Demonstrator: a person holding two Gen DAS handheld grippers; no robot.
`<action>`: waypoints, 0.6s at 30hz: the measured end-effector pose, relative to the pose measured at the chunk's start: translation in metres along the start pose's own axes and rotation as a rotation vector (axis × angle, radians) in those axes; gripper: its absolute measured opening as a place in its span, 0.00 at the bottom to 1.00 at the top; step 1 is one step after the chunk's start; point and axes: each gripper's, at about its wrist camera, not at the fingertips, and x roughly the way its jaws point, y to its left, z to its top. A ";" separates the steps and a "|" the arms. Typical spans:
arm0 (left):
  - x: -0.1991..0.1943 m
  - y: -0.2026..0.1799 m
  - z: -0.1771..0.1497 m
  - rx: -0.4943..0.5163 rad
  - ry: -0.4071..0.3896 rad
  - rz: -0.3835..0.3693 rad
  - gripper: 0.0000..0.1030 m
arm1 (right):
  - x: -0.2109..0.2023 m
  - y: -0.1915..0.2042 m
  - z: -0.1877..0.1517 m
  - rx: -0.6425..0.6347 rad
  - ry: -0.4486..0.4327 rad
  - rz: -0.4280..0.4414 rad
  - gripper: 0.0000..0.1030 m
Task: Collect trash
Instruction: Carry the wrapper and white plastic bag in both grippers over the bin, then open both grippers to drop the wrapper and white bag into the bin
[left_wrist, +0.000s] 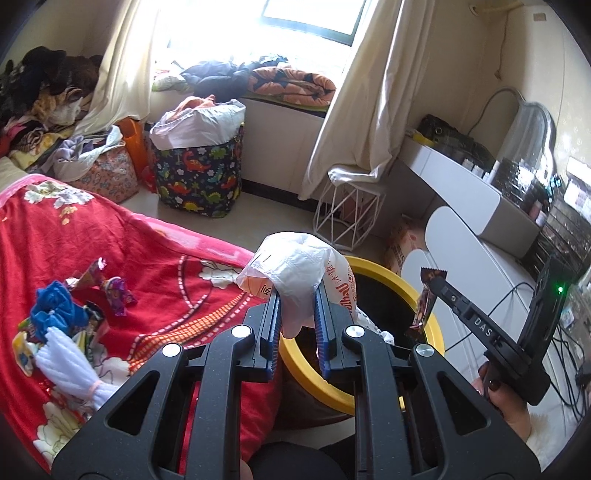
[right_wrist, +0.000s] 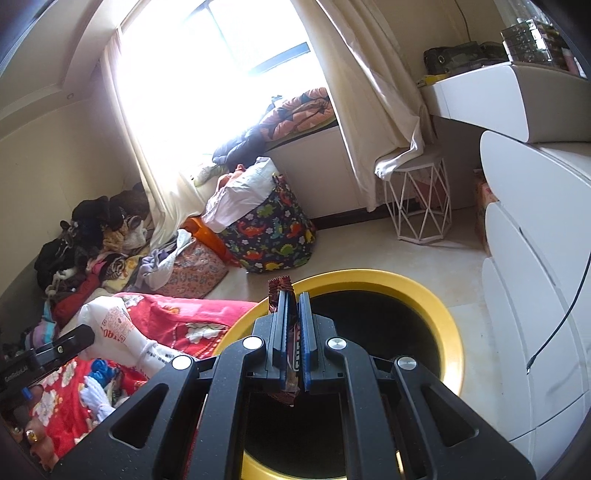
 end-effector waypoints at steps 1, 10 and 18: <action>0.002 -0.003 -0.001 0.007 0.003 -0.002 0.11 | 0.001 -0.001 0.000 0.001 0.000 -0.003 0.06; 0.019 -0.025 -0.009 0.054 0.014 -0.019 0.11 | 0.006 -0.017 -0.003 0.021 -0.004 -0.023 0.06; 0.036 -0.032 -0.018 0.081 0.037 -0.002 0.11 | 0.011 -0.023 -0.005 0.024 -0.004 -0.030 0.06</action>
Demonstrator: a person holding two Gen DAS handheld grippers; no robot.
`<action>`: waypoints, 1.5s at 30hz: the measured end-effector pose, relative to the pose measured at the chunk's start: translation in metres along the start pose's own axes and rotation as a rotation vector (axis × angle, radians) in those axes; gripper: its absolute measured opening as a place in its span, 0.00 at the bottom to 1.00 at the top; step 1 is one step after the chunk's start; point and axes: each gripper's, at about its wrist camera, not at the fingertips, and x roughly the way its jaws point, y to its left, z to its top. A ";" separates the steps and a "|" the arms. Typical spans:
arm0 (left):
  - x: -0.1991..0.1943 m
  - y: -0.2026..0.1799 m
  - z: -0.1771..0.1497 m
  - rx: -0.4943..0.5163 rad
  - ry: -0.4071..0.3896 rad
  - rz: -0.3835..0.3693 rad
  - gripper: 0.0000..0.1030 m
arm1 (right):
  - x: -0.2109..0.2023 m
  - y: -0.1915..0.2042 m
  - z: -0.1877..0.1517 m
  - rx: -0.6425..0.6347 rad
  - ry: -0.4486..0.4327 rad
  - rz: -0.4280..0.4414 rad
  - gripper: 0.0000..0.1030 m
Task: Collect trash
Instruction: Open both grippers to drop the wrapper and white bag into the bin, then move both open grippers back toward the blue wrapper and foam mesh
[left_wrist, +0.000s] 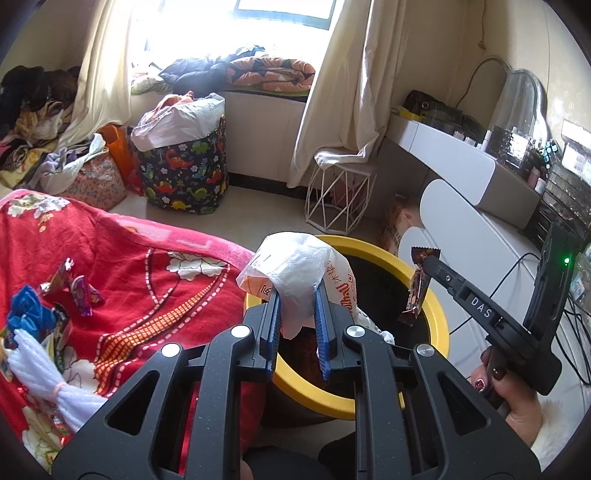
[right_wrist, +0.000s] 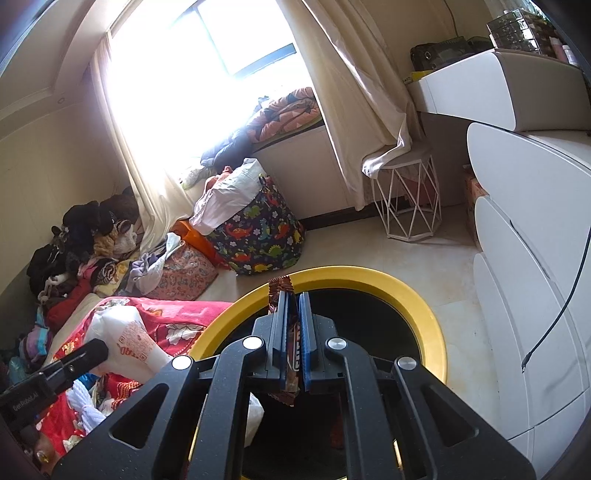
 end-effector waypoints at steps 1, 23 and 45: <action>0.002 -0.001 0.000 -0.001 0.003 0.000 0.11 | 0.000 0.001 0.000 0.000 0.000 0.000 0.06; 0.003 0.021 -0.010 -0.095 0.021 0.051 0.89 | 0.009 -0.007 -0.016 -0.004 0.024 -0.085 0.57; -0.060 0.078 -0.003 -0.138 -0.077 0.153 0.89 | -0.016 0.077 -0.018 -0.149 0.060 0.026 0.74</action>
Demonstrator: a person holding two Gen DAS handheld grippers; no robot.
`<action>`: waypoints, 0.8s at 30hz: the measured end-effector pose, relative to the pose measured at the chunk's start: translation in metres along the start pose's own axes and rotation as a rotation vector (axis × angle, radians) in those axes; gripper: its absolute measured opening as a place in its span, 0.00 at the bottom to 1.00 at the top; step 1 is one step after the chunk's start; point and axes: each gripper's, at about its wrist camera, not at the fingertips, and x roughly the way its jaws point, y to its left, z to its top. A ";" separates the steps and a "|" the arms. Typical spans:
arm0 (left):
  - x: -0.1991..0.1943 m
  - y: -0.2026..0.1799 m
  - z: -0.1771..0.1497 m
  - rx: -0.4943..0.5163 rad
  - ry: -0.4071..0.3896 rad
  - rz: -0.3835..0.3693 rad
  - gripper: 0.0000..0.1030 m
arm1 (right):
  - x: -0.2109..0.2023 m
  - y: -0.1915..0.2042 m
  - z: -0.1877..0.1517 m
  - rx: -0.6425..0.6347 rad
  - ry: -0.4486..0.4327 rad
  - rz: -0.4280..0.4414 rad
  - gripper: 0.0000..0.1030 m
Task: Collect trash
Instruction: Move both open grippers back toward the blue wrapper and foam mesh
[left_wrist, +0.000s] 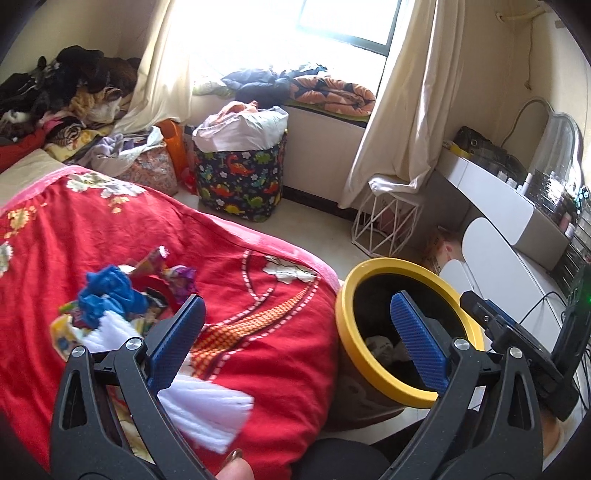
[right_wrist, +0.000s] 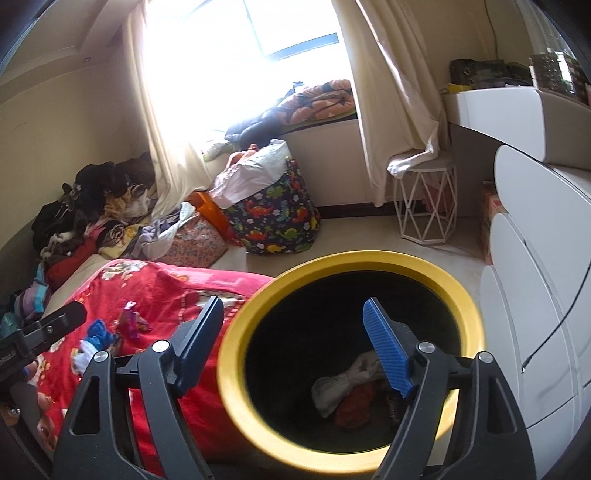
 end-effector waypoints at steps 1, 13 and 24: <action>-0.002 0.003 0.001 -0.002 -0.001 0.006 0.89 | -0.001 0.004 0.002 -0.006 0.002 0.008 0.75; -0.026 0.039 0.005 -0.060 -0.042 0.085 0.89 | 0.001 0.060 0.022 -0.138 0.029 0.140 0.80; -0.038 0.074 0.009 -0.114 -0.068 0.152 0.89 | 0.010 0.104 0.024 -0.236 0.055 0.244 0.83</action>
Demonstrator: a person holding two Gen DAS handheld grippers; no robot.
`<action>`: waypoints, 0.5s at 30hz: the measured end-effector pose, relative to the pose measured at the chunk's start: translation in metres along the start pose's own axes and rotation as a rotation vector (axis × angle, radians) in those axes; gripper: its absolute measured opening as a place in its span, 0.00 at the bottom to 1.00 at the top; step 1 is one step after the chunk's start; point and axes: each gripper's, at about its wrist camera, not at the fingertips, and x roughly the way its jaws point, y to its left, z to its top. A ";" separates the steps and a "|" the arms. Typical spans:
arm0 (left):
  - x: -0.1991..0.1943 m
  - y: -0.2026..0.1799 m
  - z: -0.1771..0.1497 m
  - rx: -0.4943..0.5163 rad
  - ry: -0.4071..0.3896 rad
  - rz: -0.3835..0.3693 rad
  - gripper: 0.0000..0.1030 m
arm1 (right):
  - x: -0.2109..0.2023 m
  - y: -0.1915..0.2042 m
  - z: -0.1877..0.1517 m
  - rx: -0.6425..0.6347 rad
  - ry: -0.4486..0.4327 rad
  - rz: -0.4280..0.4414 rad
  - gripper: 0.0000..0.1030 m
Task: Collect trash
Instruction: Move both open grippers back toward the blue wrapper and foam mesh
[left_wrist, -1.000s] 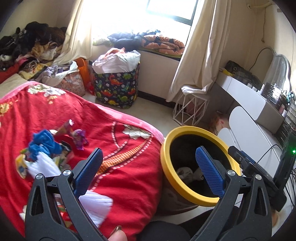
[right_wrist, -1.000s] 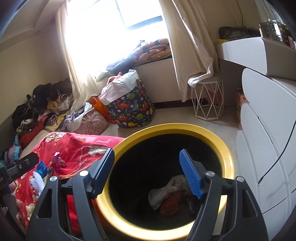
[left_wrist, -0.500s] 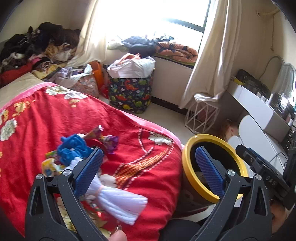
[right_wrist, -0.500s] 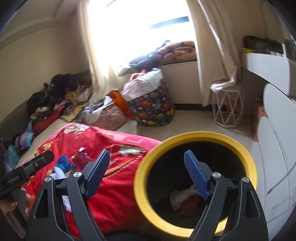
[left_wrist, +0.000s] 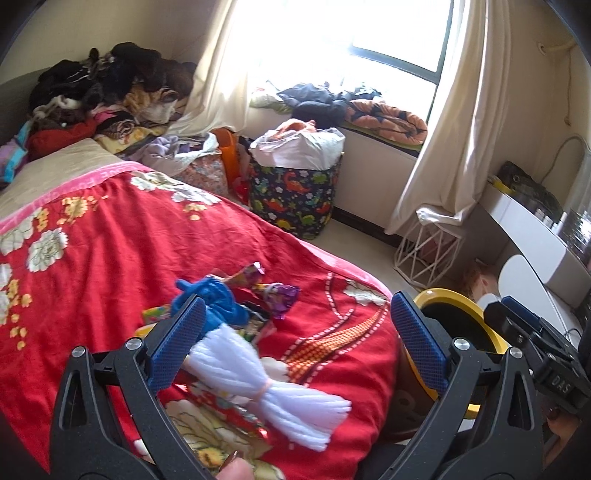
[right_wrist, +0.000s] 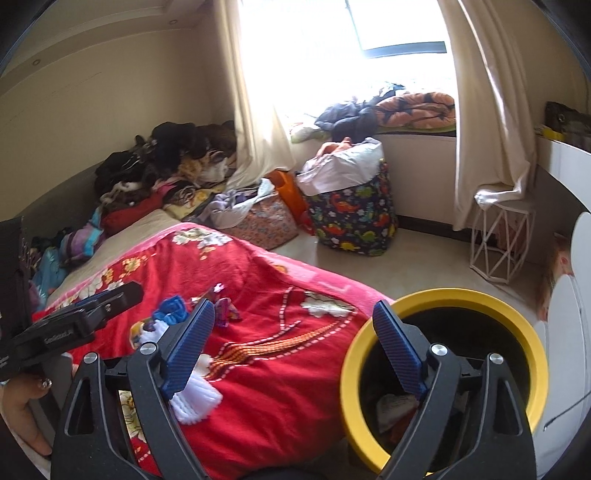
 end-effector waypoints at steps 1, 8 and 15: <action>0.000 0.004 0.000 -0.006 -0.002 0.007 0.89 | 0.002 0.003 0.000 -0.005 0.004 0.007 0.83; -0.002 0.029 0.002 -0.041 -0.008 0.058 0.89 | 0.015 0.023 -0.003 -0.034 0.031 0.050 0.85; -0.005 0.060 0.005 -0.090 -0.021 0.106 0.89 | 0.027 0.037 -0.006 -0.063 0.059 0.084 0.87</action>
